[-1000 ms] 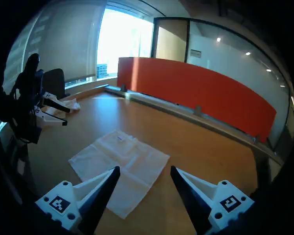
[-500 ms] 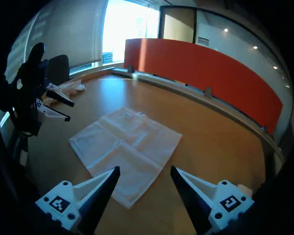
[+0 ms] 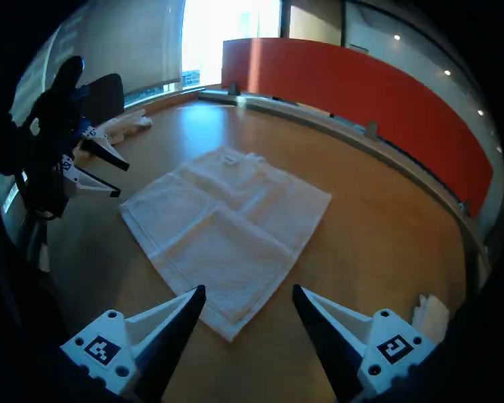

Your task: Fold towel

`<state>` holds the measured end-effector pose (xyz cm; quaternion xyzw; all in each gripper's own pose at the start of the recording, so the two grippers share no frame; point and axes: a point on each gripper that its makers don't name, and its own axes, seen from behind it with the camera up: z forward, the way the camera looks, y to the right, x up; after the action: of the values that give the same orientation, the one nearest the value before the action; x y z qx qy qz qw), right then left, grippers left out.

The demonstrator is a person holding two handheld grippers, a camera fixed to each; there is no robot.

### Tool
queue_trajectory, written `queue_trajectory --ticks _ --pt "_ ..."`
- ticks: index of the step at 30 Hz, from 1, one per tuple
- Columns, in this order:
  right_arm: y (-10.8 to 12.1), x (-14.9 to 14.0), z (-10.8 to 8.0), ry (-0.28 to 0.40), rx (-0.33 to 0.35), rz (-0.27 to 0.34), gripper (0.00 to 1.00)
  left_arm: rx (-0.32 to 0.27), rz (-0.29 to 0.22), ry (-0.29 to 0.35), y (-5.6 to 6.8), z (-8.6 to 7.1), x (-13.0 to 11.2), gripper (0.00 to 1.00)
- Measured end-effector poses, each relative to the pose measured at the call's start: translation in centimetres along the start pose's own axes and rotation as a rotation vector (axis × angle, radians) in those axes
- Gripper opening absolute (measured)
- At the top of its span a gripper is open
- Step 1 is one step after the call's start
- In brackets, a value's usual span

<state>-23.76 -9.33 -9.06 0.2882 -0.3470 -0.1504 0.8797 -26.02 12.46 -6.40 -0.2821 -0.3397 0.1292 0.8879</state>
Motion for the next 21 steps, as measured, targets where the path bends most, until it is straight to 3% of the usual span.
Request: queue_trajectory --ticks 8,14,21 --pt "-0.8 -2.3 0.7 -0.049 0.02 0.008 1.0 -0.029 0.002 -0.057 1.3 1.0 -1.9 0.88" --pt "-0.9 -3.4 0.9 -0.069 0.025 0.017 0.99 -0.036 -0.006 -0.079 1.6 1.5 -2.6 0.88" --pt "-1.1 -4.1 1.1 -0.081 0.037 0.025 0.97 -0.041 0.018 -0.108 1.9 1.9 -3.4 0.88"
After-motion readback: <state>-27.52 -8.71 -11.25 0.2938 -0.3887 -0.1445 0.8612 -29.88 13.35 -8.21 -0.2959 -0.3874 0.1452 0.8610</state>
